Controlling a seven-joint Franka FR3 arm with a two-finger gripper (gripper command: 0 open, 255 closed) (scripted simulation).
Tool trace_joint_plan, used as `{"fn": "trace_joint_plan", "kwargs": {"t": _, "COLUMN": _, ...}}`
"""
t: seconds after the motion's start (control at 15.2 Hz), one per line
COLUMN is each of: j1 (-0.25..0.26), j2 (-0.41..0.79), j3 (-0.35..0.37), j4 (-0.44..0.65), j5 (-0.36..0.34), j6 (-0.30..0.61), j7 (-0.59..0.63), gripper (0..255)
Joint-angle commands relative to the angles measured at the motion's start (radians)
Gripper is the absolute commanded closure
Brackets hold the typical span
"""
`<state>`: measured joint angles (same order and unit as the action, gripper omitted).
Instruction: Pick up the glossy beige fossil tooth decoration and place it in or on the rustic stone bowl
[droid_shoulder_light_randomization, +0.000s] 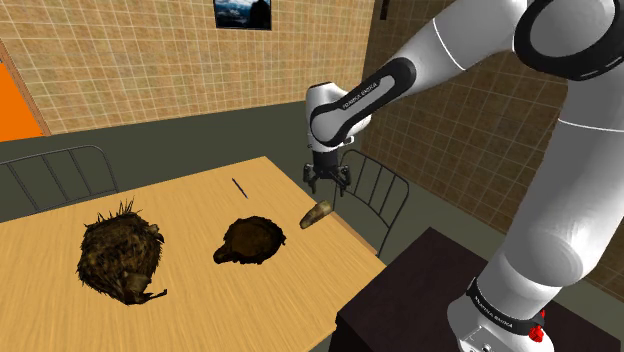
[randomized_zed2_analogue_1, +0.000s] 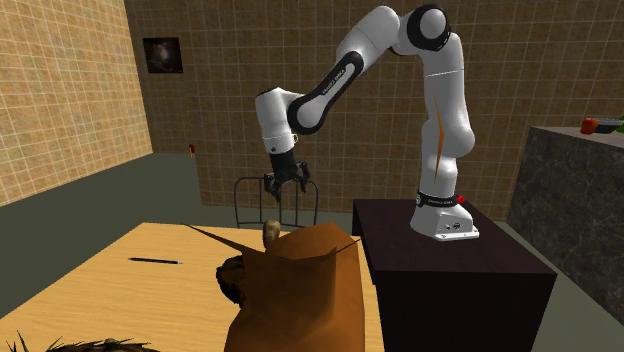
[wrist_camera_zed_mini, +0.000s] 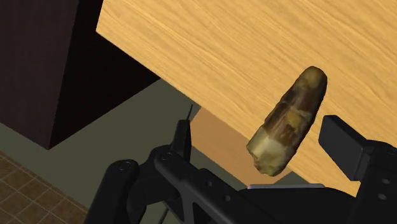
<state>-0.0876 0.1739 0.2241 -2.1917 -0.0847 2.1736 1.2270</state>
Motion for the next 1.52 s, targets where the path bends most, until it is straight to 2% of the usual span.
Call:
{"fn": "trace_joint_plan", "kwargs": {"t": 0.0, "j1": 0.003, "j2": 0.082, "j3": -0.016, "j4": 0.053, "j5": -0.024, "j6": 0.02, "j7": 0.074, "gripper": 0}}
{"fn": "trace_joint_plan", "kwargs": {"t": 0.33, "j1": 0.022, "j2": 0.276, "j3": -0.069, "j4": 0.211, "j5": -0.056, "j6": 0.04, "j7": 0.227, "gripper": 0}}
{"fn": "trace_joint_plan", "kwargs": {"t": 0.66, "j1": 0.034, "j2": 0.451, "j3": -0.122, "j4": 0.375, "j5": -0.058, "j6": 0.039, "j7": 0.342, "gripper": 0}}
{"fn": "trace_joint_plan", "kwargs": {"t": 1.12, "j1": 0.035, "j2": 0.503, "j3": -0.13, "j4": 0.354, "j5": -0.069, "j6": 0.113, "j7": 0.348, "gripper": 0}}
{"fn": "trace_joint_plan", "kwargs": {"t": 1.45, "j1": 0.035, "j2": 0.508, "j3": -0.131, "j4": 0.352, "j5": -0.07, "j6": 0.119, "j7": 0.349, "gripper": 0}}
